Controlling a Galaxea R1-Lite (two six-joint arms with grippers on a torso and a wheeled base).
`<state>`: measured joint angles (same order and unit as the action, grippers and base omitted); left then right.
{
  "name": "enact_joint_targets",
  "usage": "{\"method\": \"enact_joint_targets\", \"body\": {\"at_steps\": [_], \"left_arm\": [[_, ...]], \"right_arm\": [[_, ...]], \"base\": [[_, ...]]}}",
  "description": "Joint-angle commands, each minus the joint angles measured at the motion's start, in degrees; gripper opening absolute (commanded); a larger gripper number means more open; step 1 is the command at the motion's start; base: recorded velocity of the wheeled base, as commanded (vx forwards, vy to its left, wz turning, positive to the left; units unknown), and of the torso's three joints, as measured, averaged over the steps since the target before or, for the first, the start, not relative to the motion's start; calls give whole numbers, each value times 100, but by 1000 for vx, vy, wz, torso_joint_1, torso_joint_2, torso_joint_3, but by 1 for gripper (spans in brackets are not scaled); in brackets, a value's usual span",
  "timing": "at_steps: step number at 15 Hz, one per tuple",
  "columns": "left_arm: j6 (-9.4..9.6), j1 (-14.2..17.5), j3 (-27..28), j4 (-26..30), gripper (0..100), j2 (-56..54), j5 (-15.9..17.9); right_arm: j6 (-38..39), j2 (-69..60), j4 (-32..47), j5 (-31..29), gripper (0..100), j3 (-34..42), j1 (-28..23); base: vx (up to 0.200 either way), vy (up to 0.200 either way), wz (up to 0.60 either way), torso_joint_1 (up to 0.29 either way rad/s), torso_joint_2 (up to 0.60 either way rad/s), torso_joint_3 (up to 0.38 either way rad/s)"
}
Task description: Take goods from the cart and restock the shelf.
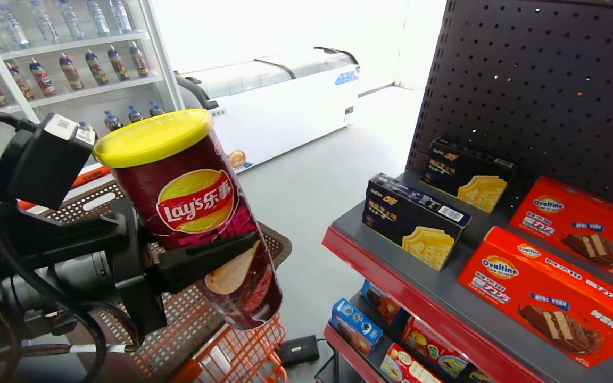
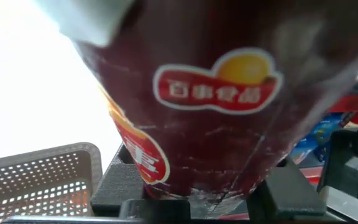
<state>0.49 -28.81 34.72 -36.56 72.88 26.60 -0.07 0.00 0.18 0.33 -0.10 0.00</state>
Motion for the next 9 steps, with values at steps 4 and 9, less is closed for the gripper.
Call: {"method": "enact_joint_targets", "body": {"at_steps": [4,9], "left_arm": [[13,-72,-27,0,0,-1,38],[57,-582,-97,351,0,-168,21]], "right_arm": [[-1,0,-1,2,100,1,0],[-10,0,-1,11,100,1,0]], "base": [[0,0,0,0,0,0],[0,0,0,0,0,0]]}}
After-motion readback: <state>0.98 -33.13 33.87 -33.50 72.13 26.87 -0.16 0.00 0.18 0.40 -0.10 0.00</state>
